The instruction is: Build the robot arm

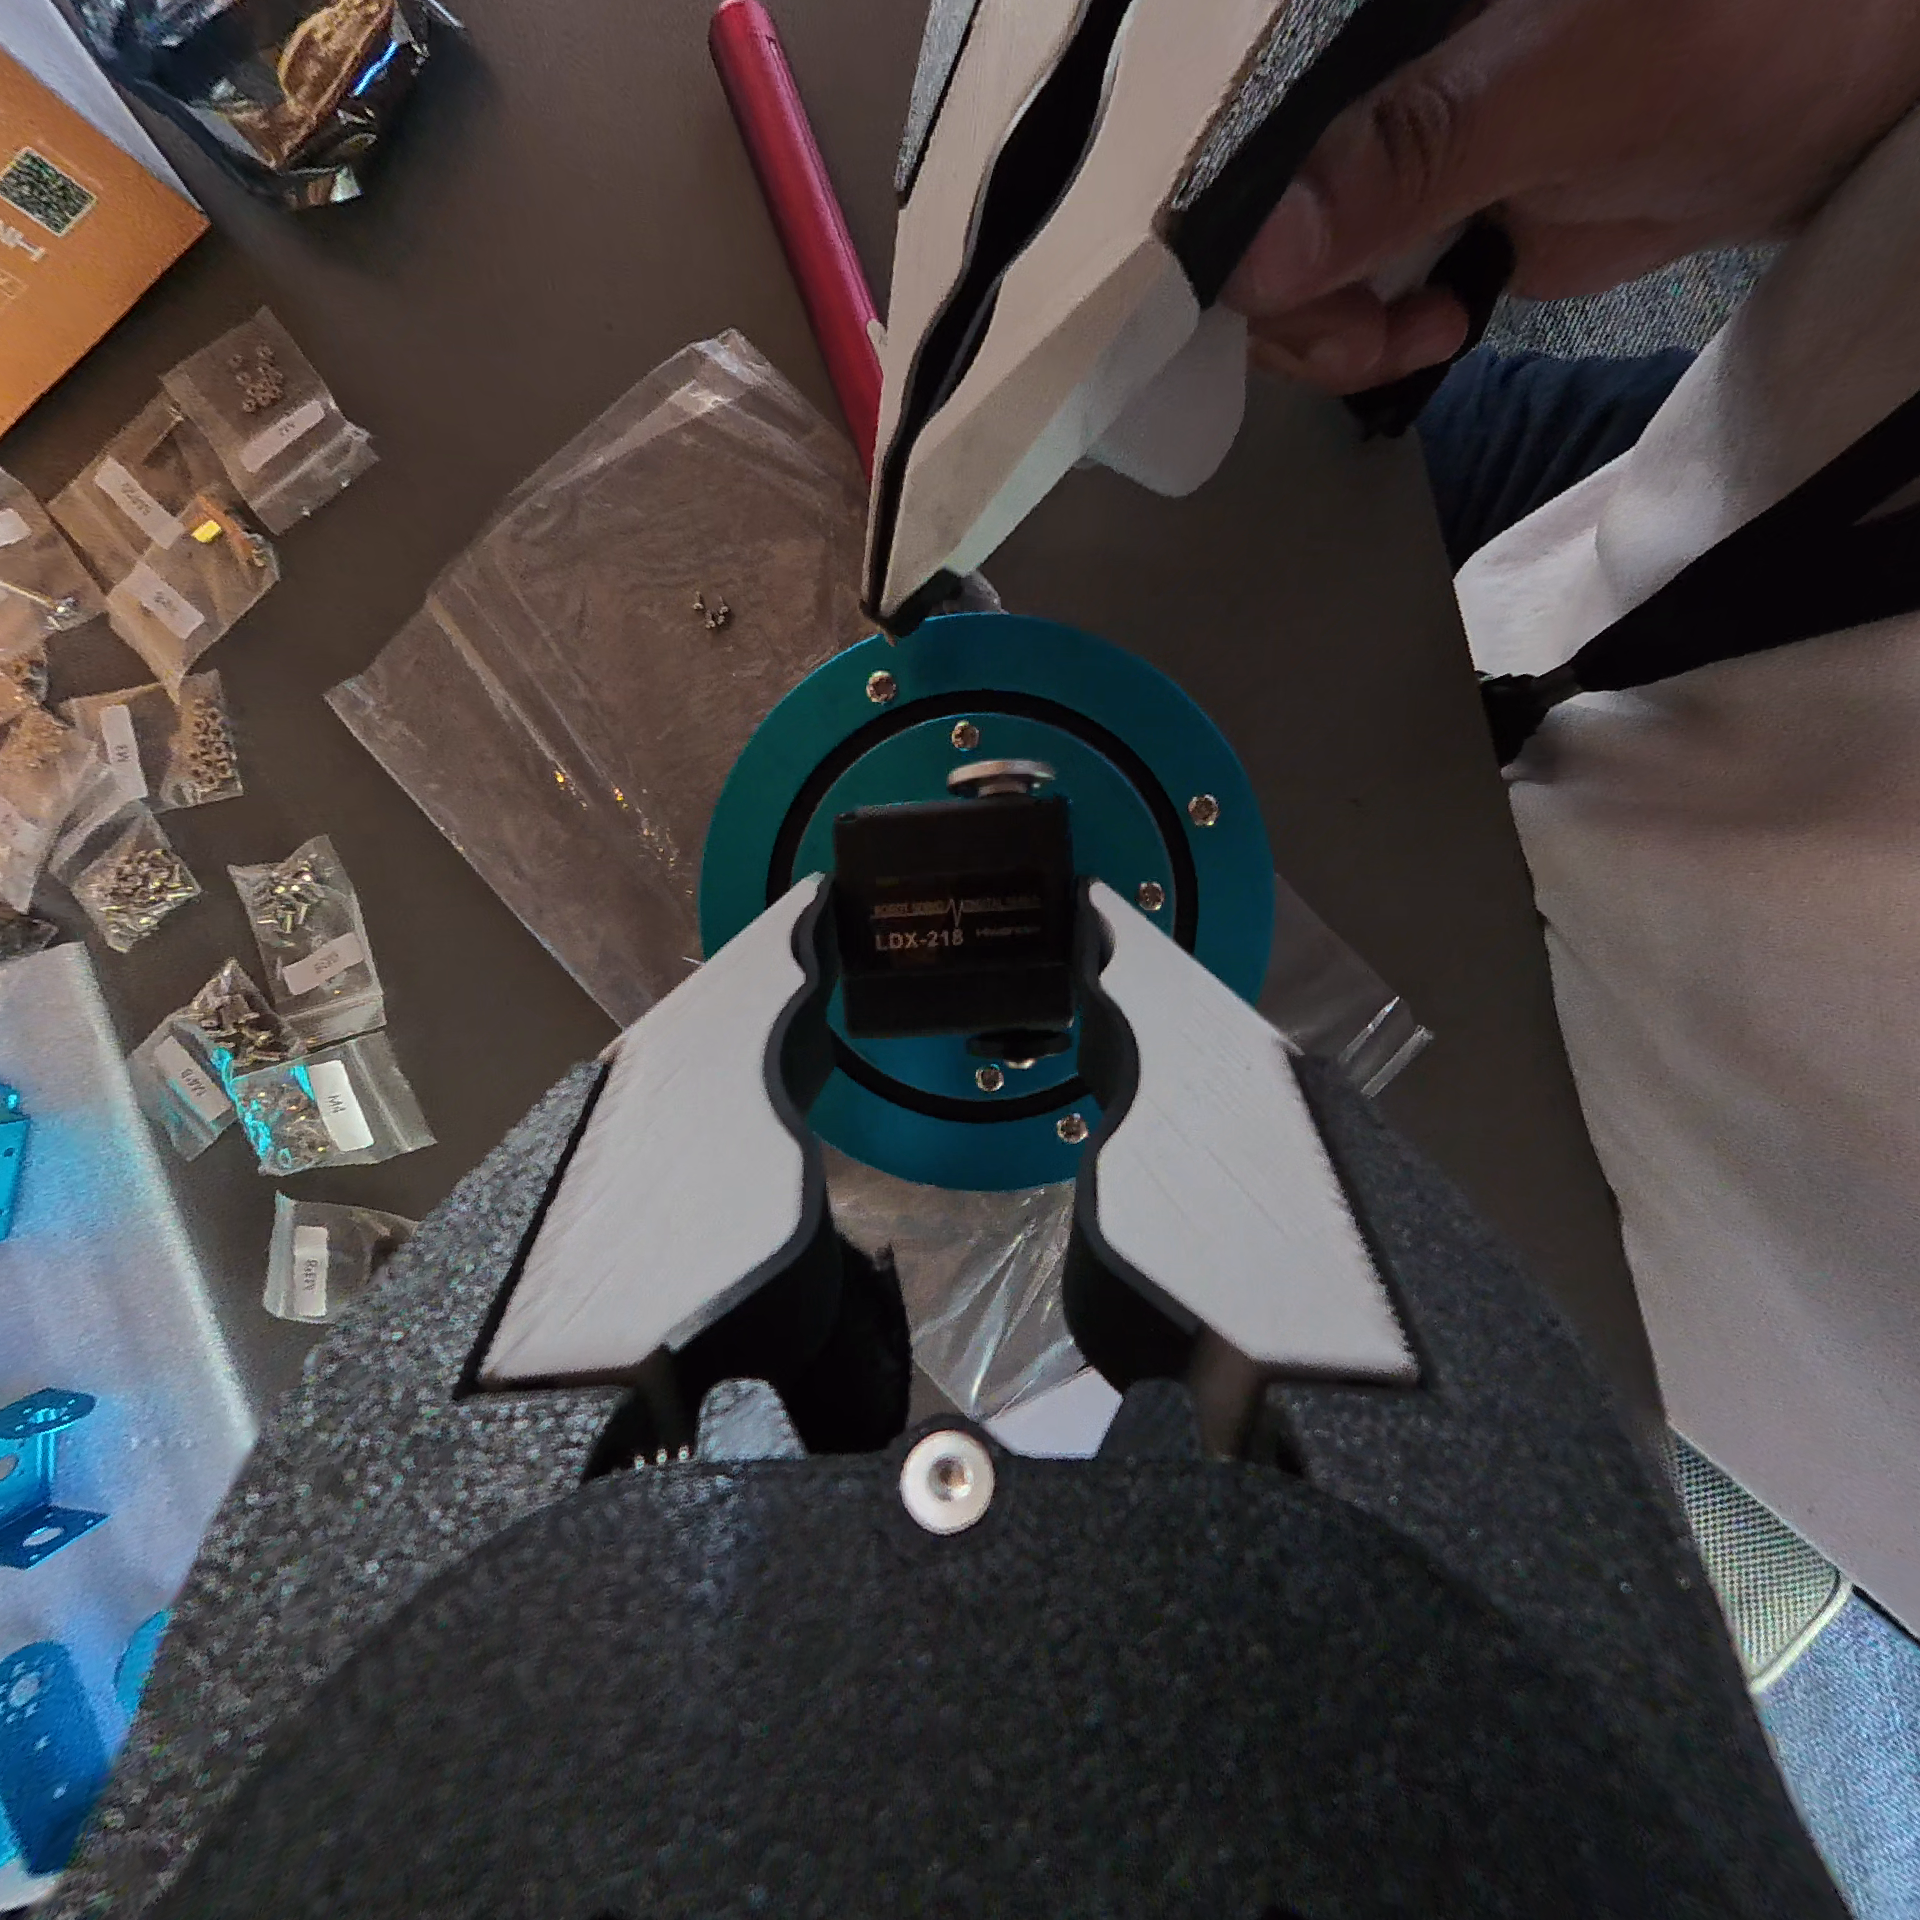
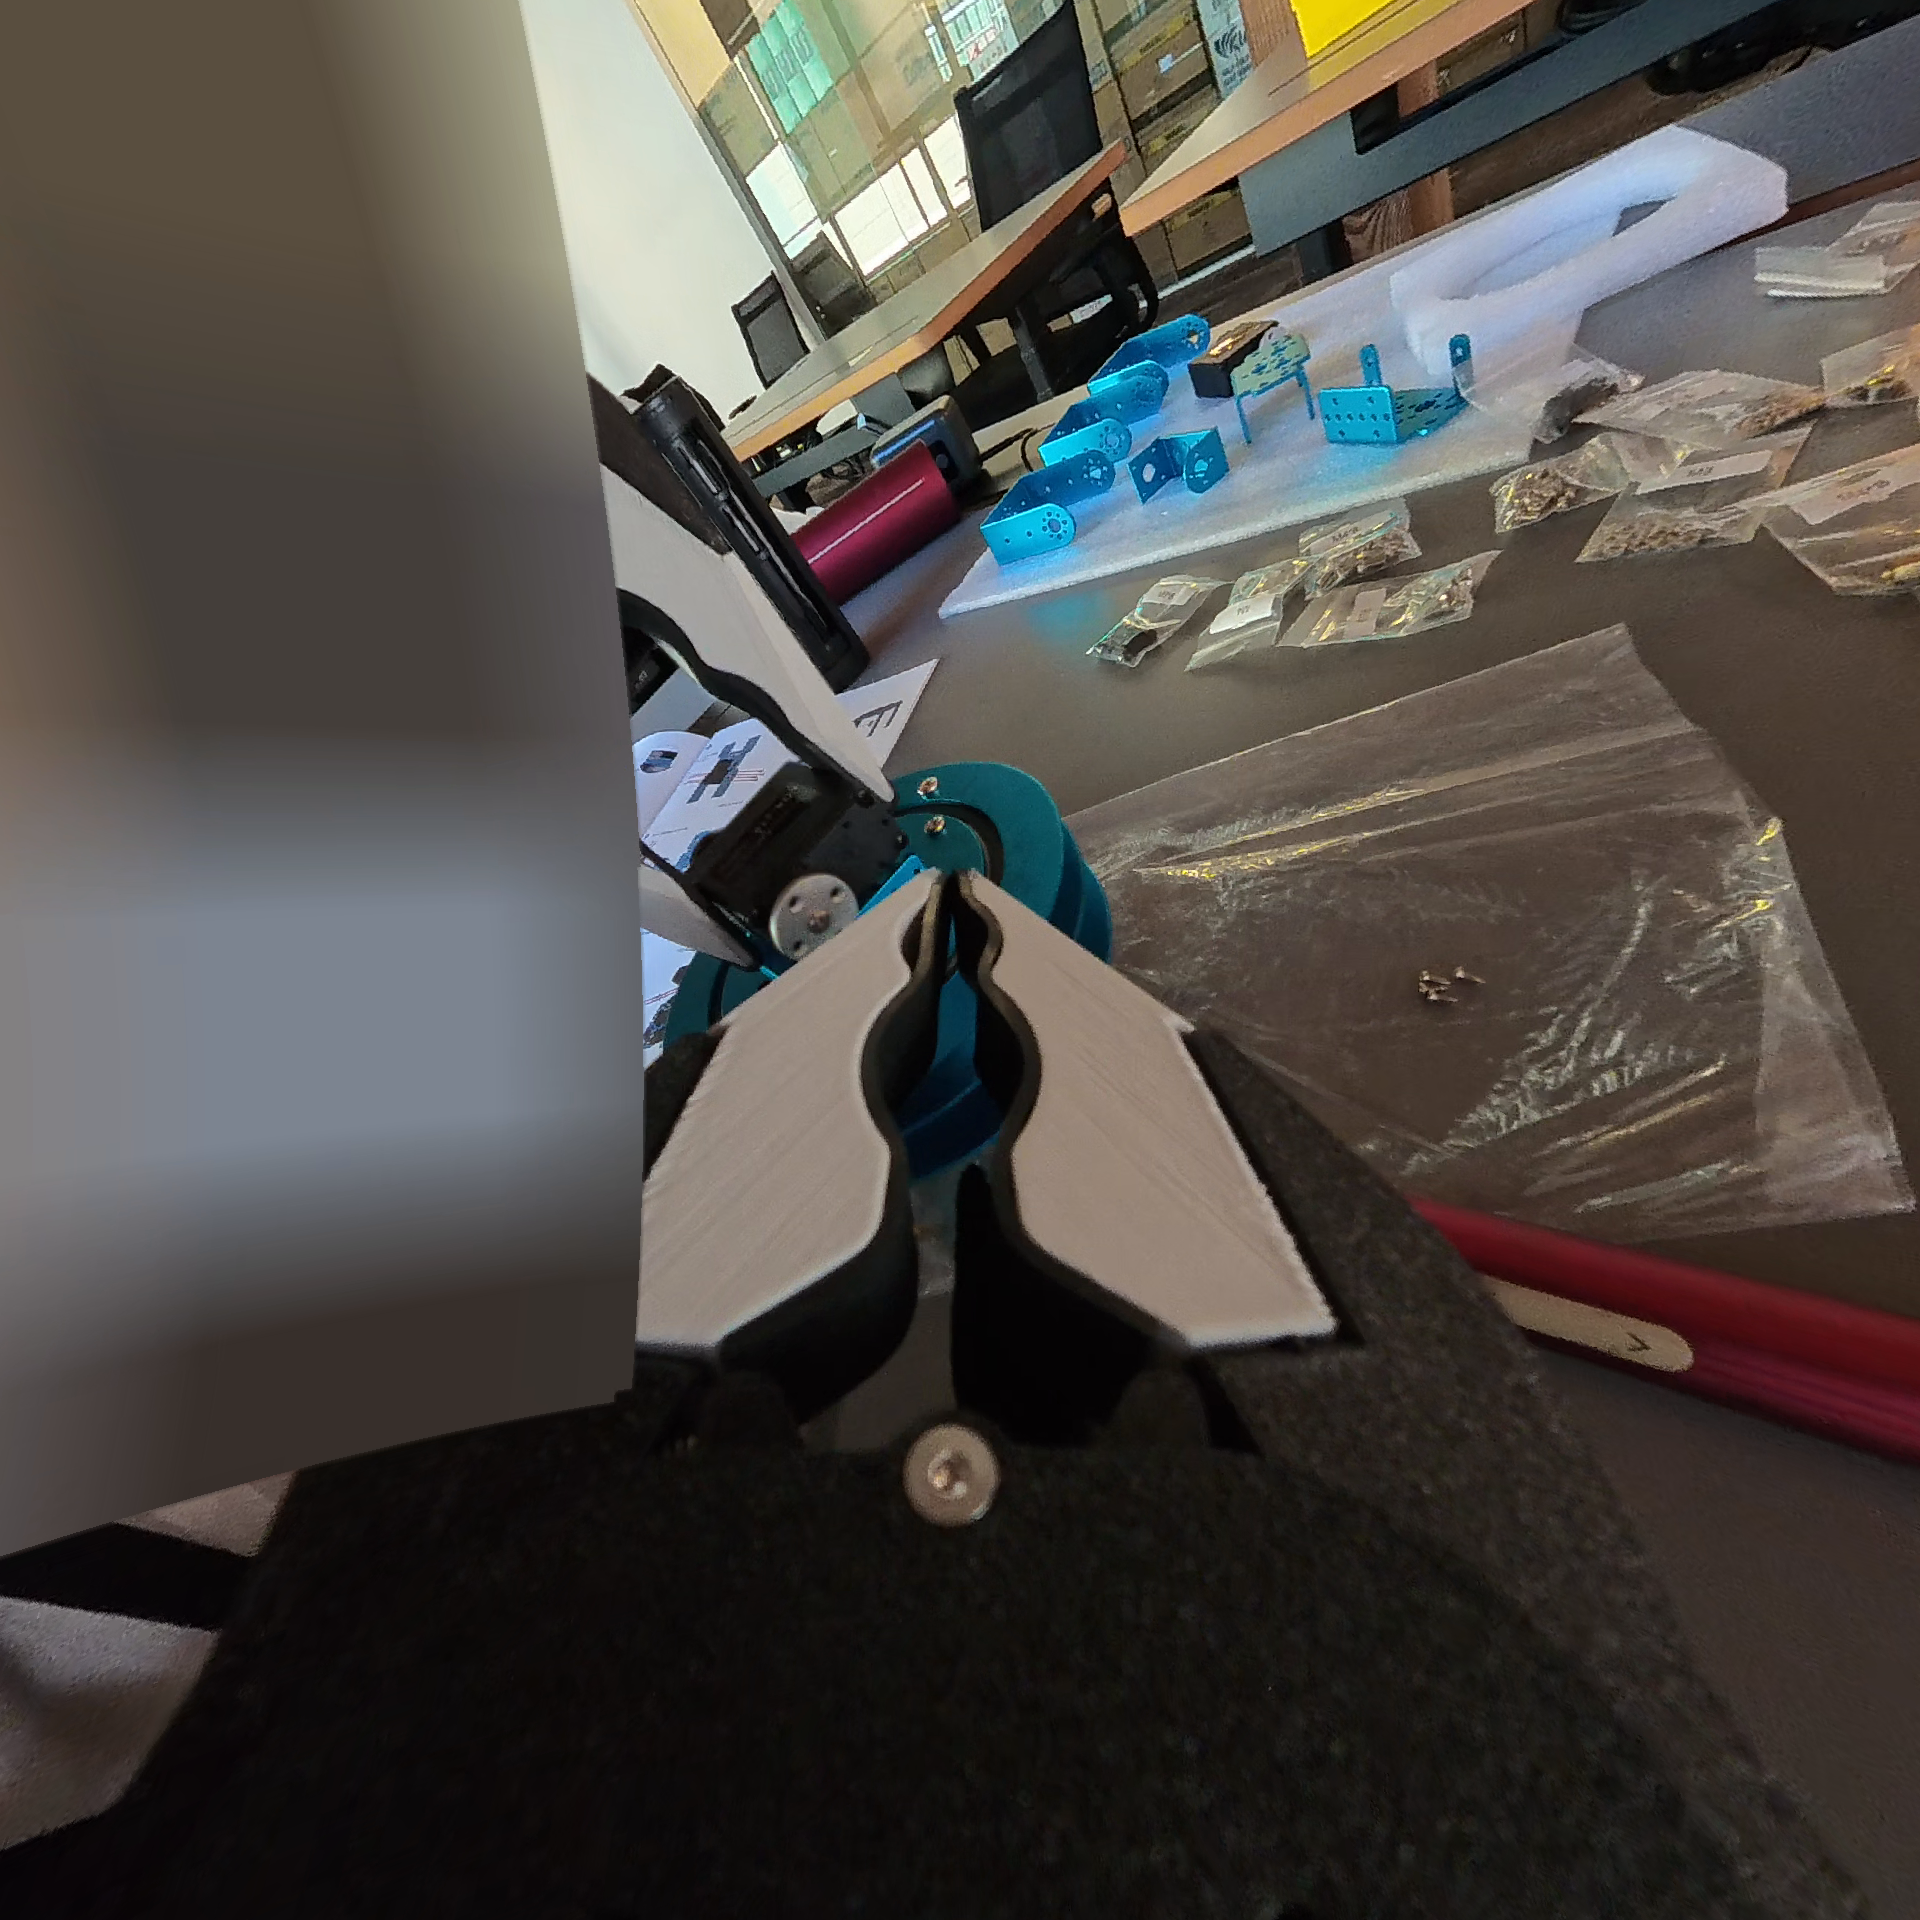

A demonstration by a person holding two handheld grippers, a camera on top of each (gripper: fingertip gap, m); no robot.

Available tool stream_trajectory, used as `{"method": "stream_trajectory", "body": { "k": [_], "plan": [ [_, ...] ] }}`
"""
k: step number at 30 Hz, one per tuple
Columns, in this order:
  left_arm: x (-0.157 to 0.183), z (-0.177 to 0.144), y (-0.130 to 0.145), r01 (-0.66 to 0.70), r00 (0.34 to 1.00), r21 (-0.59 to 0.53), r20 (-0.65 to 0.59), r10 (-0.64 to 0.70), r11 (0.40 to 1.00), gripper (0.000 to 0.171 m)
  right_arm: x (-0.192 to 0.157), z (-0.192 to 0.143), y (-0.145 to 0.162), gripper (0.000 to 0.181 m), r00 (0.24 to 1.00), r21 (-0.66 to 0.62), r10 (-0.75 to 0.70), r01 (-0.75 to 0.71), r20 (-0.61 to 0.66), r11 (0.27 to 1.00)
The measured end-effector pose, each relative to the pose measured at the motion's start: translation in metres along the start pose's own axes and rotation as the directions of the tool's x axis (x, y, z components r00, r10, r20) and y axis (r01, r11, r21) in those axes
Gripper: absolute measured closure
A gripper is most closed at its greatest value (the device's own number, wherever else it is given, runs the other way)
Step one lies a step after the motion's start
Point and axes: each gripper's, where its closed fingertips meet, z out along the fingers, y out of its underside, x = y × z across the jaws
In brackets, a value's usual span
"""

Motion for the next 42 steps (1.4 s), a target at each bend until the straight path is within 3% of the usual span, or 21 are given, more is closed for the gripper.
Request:
{"method": "stream_trajectory", "body": {
  "k": [1, 12, 23, 36, 38, 42],
  "plan": [
    [0.000, 0.000, 0.000, -0.006, 1.000, -0.005, 0.000, 0.006, 1.000, 0.128, 0.000, 0.001, 0.001, 0.181, 1.000, -0.003, 0.000, 0.000, 0.000, 1.000],
    [0.002, 0.004, -0.003, -0.030, 1.000, 0.013, 0.000, 0.030, 0.999, 0.128, -0.004, 0.014, 0.003, 0.181, 0.998, -0.071, 0.047, -0.049, -0.029, 0.996],
    [0.003, 0.002, -0.005, -0.020, 1.000, 0.135, -0.020, 0.023, 0.991, 0.128, -0.010, 0.022, 0.015, 0.181, 0.996, -0.172, 0.031, -0.045, -0.082, 0.984],
    [0.004, 0.001, -0.007, -0.009, 0.999, 0.210, -0.038, 0.017, 0.978, 0.128, -0.009, 0.019, 0.011, 0.181, 0.992, -0.156, 0.068, -0.084, -0.108, 0.984],
    [0.004, 0.001, -0.007, -0.004, 0.999, 0.218, -0.044, 0.014, 0.976, 0.128, -0.014, 0.010, -0.002, 0.181, 0.998, -0.108, 0.012, -0.018, -0.056, 0.994],
    [0.005, 0.001, -0.008, 0.015, 0.998, 0.227, -0.069, 0.000, 0.974, 0.127, 0.008, -0.015, -0.012, 0.181, 0.971, -0.134, -0.228, 0.217, -0.068, 0.967]
  ]
}}
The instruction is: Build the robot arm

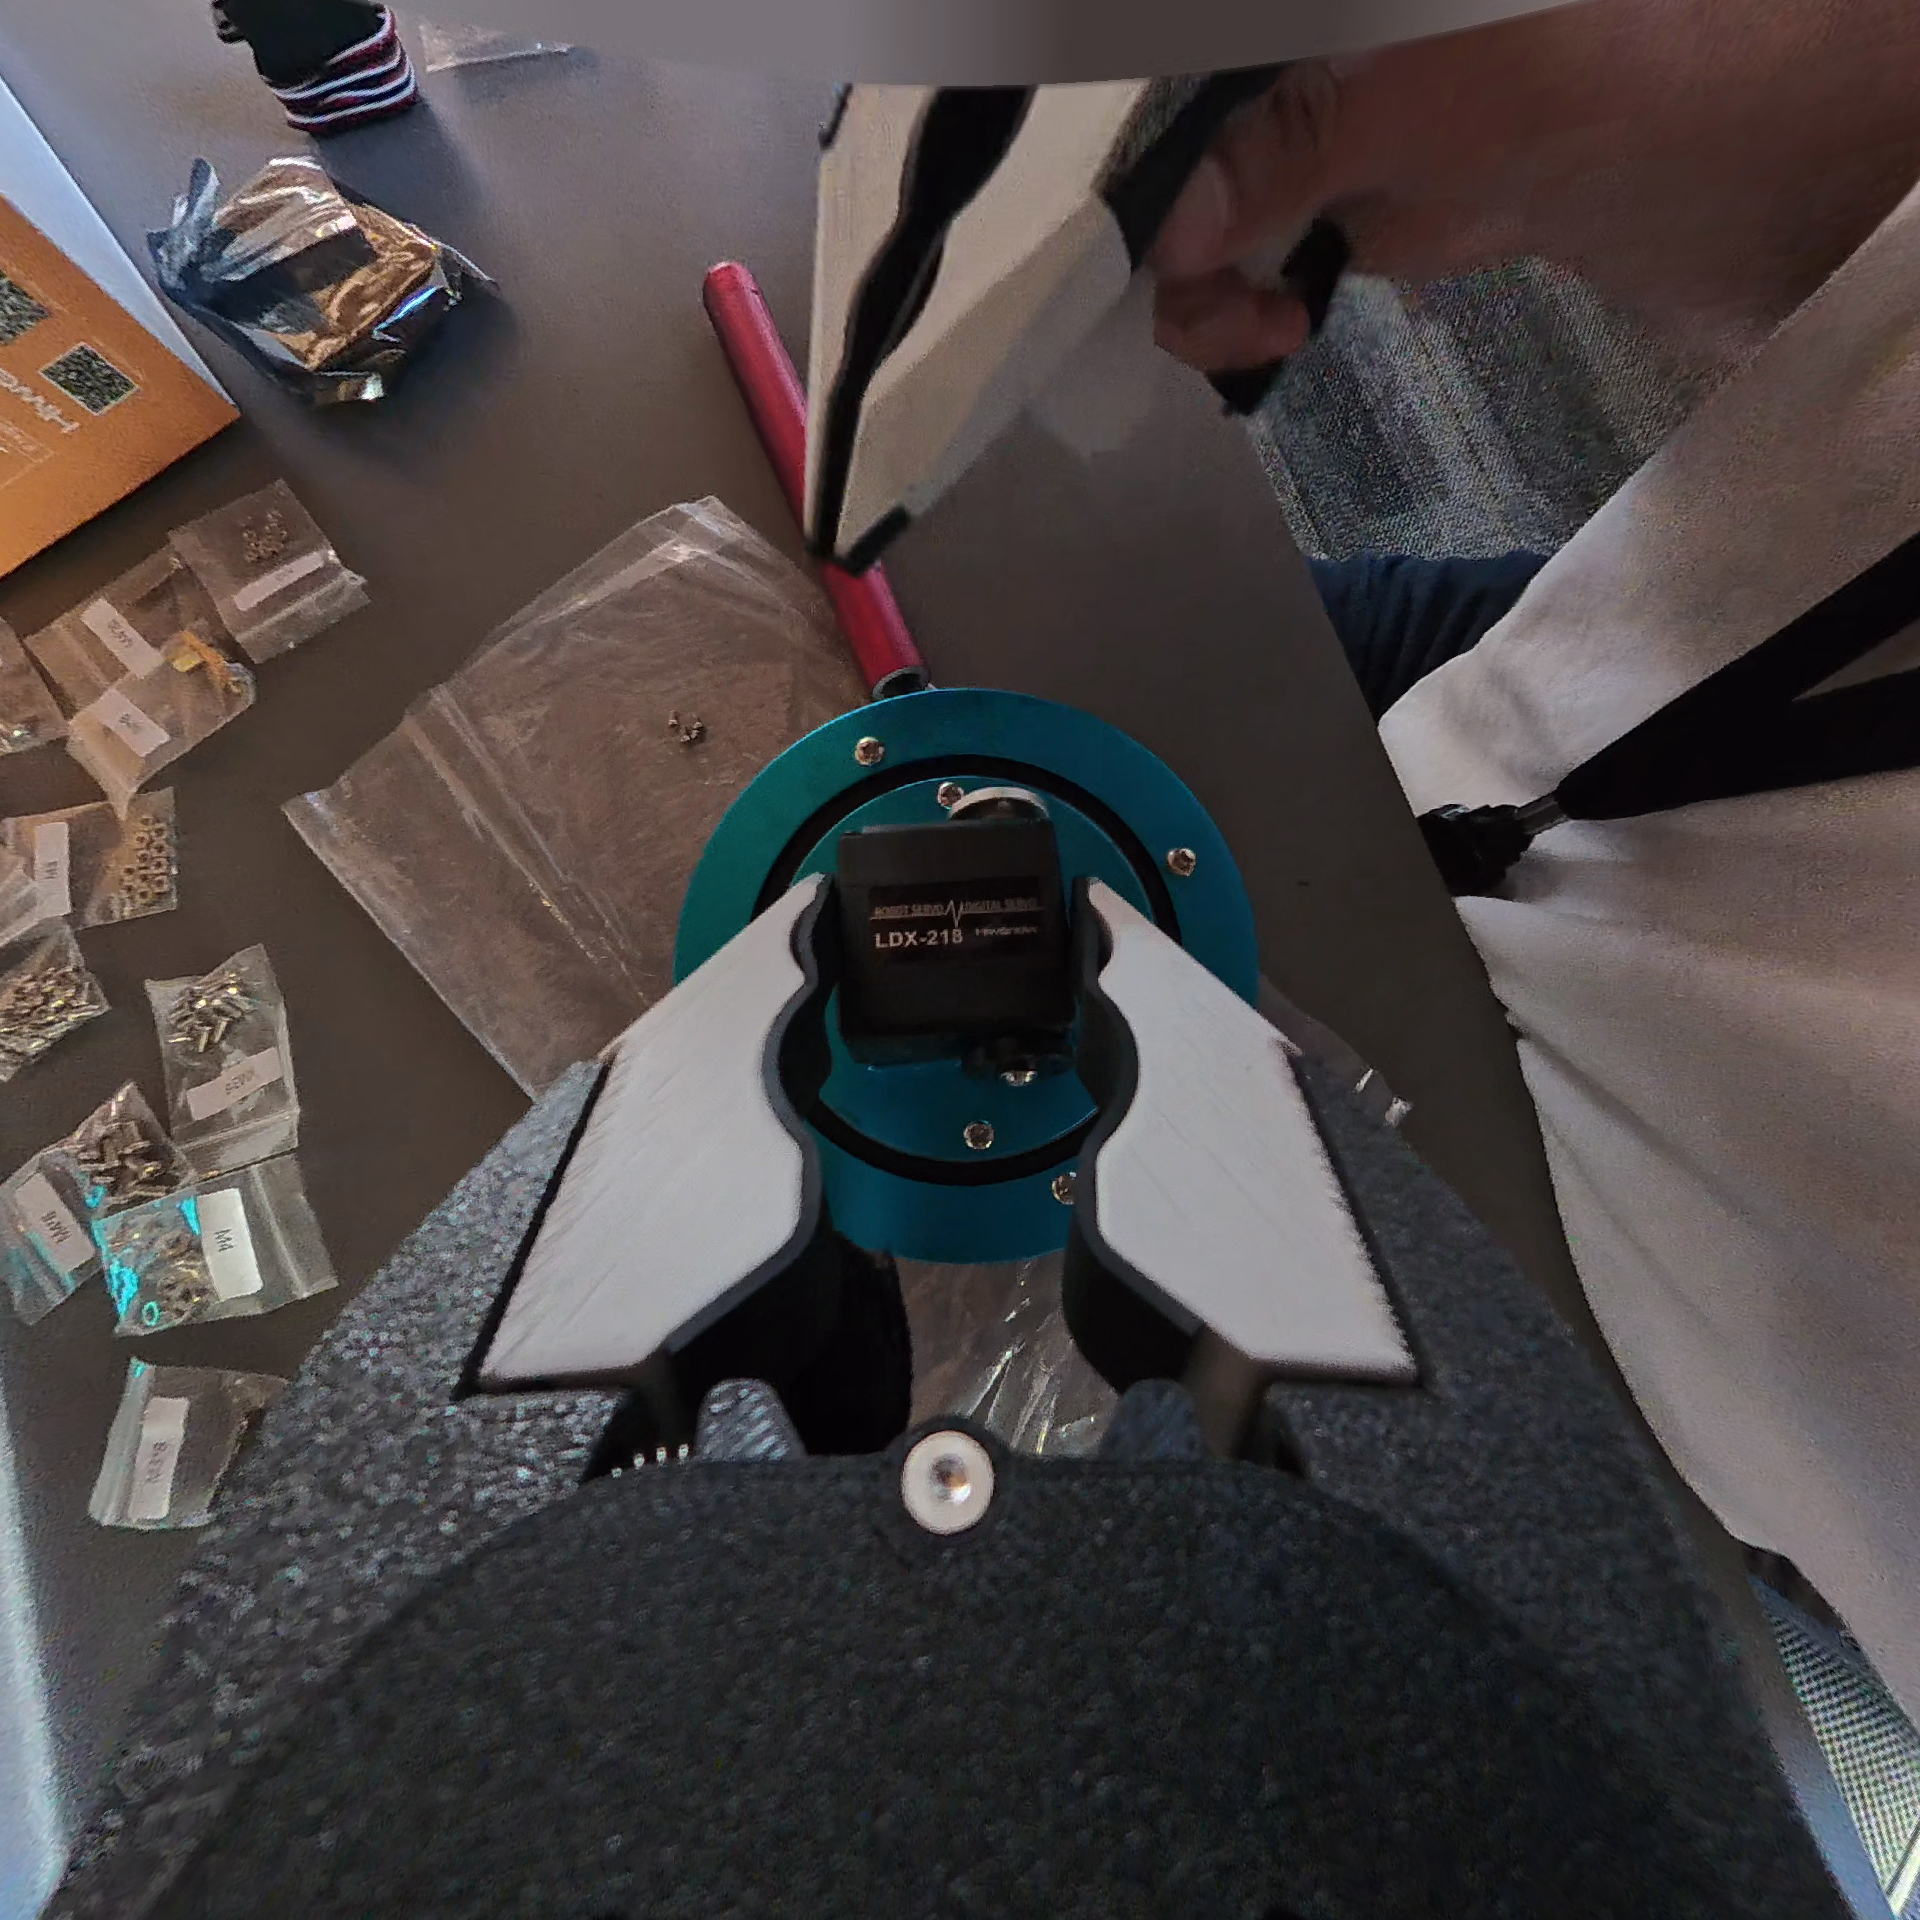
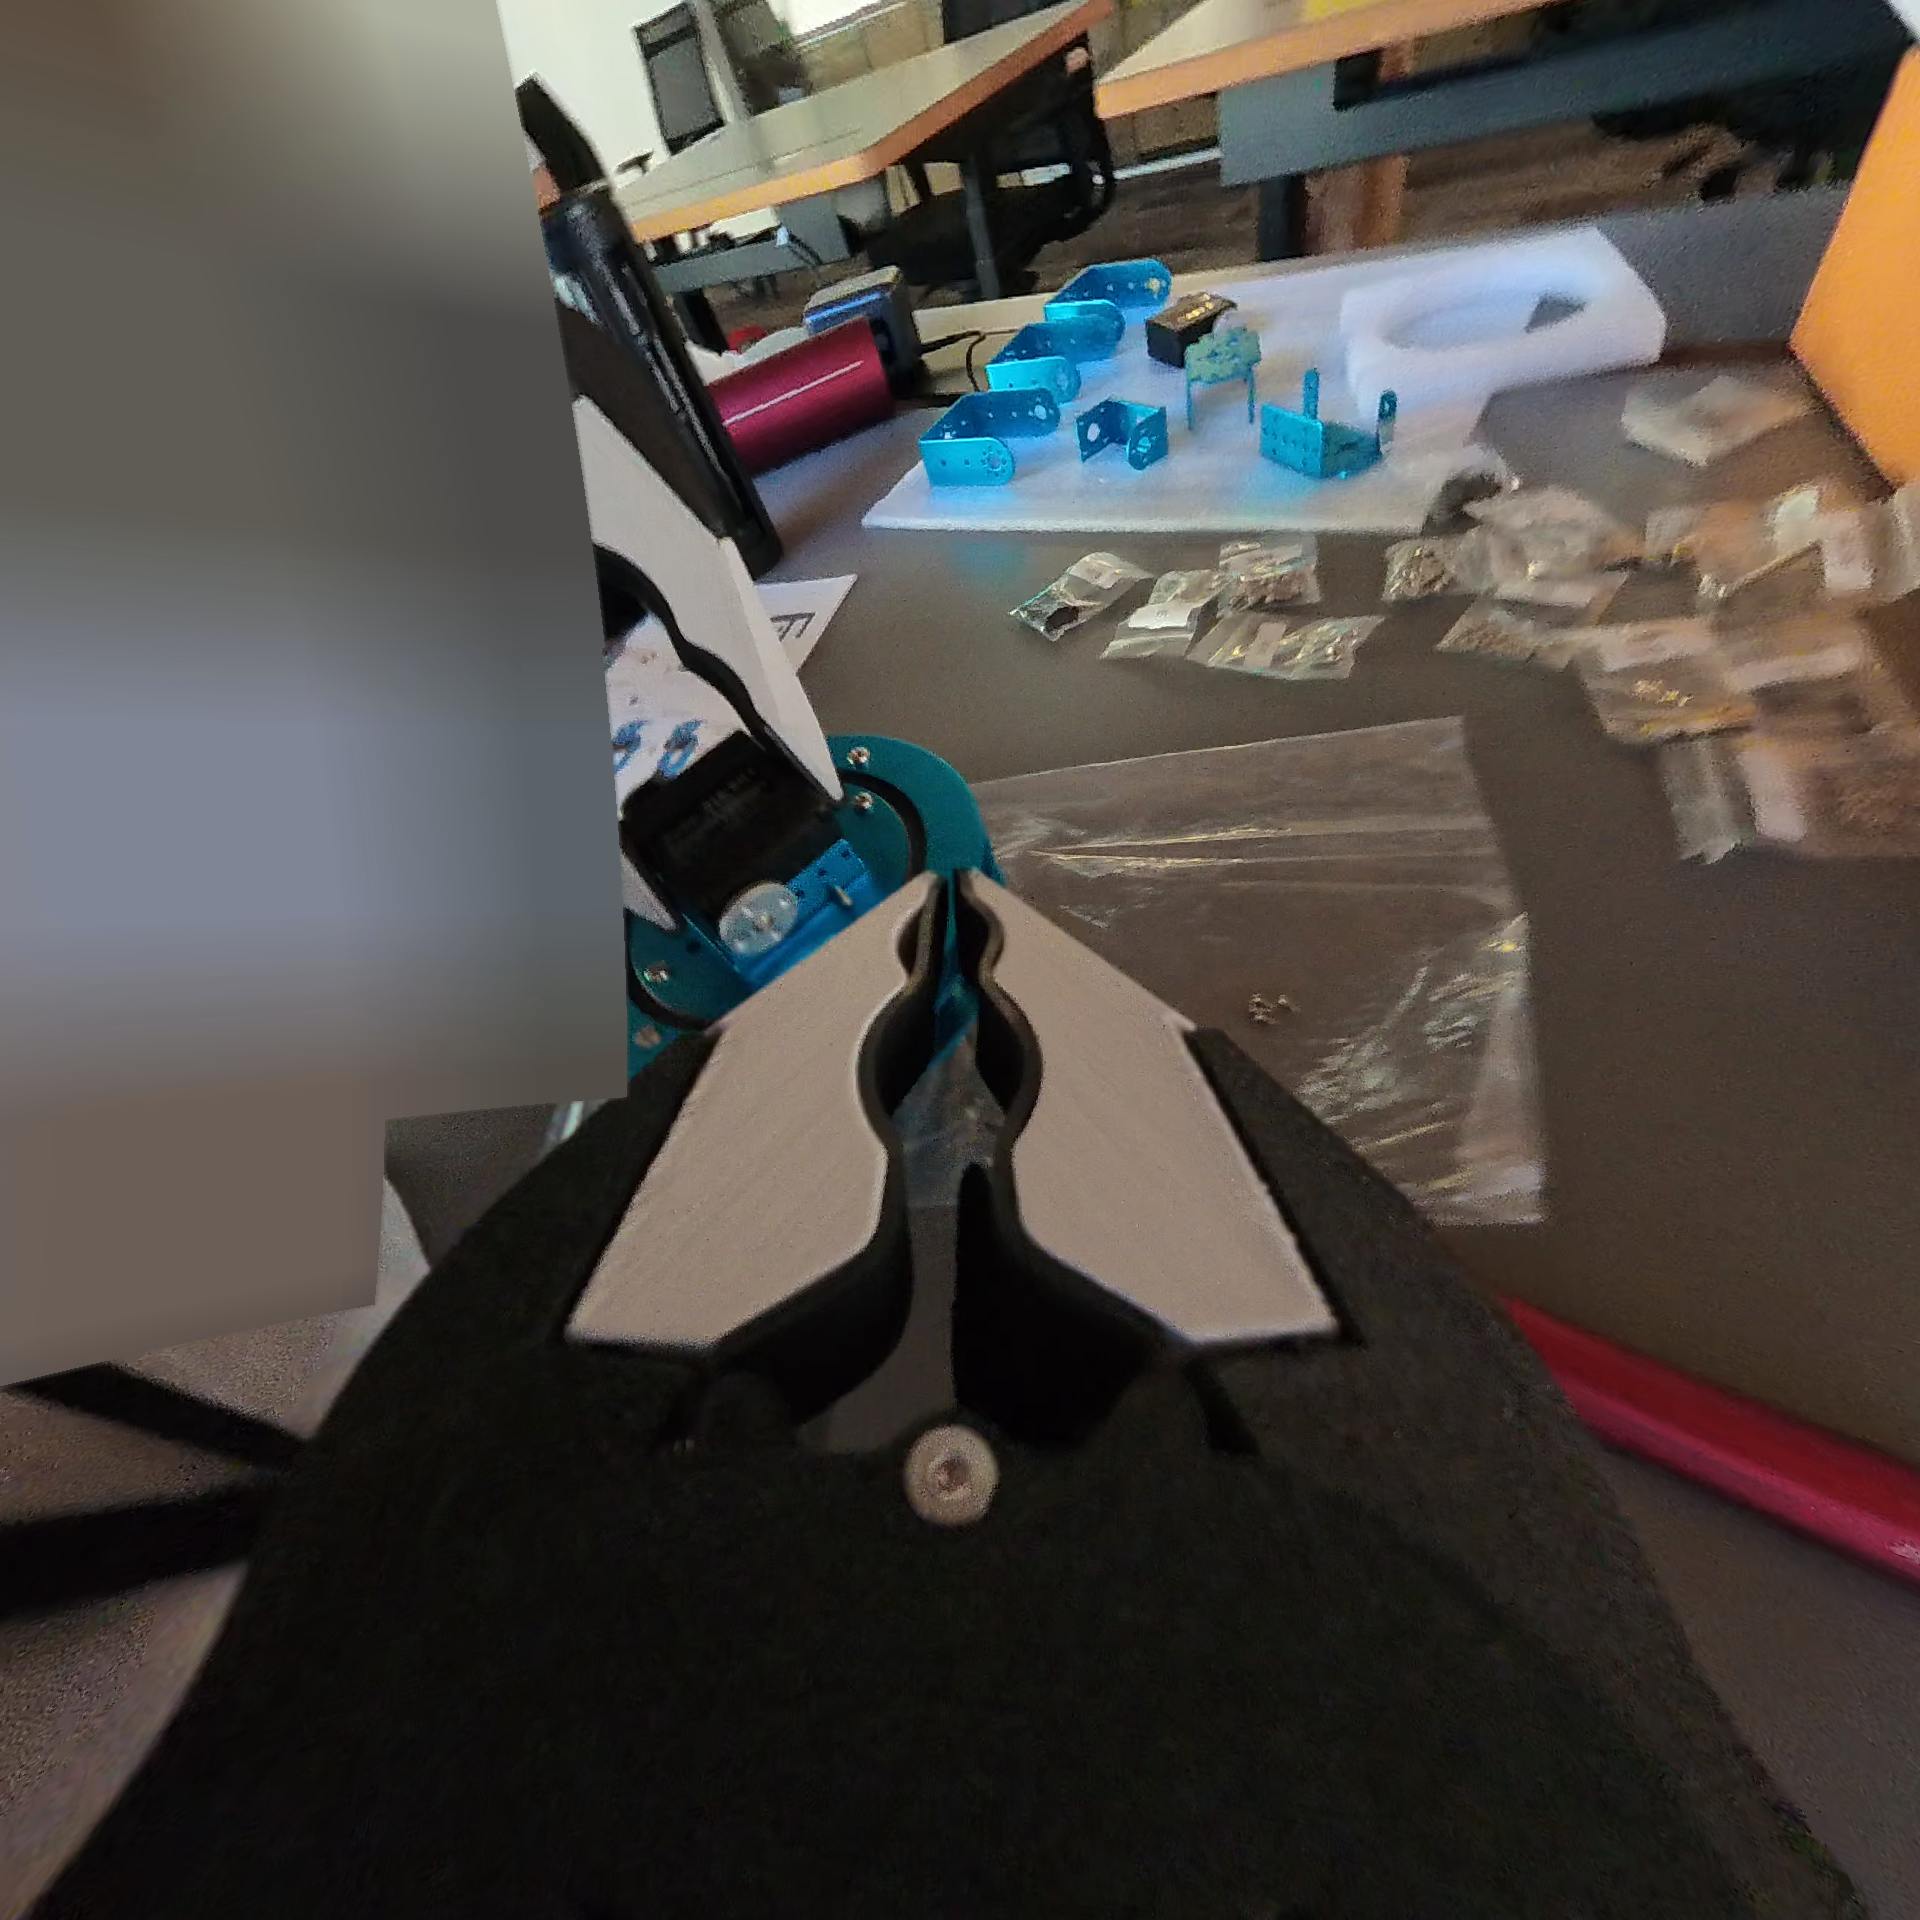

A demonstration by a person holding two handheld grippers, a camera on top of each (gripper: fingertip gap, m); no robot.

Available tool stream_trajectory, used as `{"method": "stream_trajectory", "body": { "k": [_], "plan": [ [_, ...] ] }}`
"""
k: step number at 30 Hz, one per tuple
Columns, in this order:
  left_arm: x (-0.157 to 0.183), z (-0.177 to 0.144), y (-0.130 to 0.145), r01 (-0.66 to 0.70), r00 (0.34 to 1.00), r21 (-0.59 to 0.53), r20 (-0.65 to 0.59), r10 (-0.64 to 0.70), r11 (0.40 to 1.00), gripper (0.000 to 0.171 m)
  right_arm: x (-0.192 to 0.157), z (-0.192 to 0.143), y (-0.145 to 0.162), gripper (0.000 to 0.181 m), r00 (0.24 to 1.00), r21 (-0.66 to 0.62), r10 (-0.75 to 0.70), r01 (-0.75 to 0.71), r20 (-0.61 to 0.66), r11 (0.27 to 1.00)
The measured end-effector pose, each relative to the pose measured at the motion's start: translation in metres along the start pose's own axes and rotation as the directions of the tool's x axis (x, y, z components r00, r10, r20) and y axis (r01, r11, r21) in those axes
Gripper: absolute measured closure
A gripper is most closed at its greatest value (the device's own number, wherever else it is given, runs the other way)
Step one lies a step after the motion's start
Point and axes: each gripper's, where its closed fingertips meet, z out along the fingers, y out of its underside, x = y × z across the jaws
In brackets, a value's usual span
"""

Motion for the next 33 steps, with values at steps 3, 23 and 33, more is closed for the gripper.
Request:
{"method": "stream_trajectory", "body": {
  "k": [3, 23, 33],
  "plan": [
    [0.000, 0.000, 0.000, -0.006, 1.000, -0.004, -0.003, 0.006, 1.000, 0.127, -0.002, -0.005, -0.003, 0.171, 0.993, 0.036, -0.058, 0.054, 0.099, 0.998],
    [0.000, -0.011, -0.002, 0.067, 0.997, 0.040, 0.024, -0.068, 0.997, 0.125, -0.009, 0.006, 0.006, 0.148, 0.974, 0.012, -0.118, 0.118, 0.193, 0.993],
    [-0.010, -0.042, 0.021, 0.481, 0.876, 0.209, -0.087, -0.474, 0.851, 0.110, -0.037, -0.010, 0.024, 0.119, 0.978, 0.080, 0.179, -0.189, 0.110, 0.979]
  ]
}}
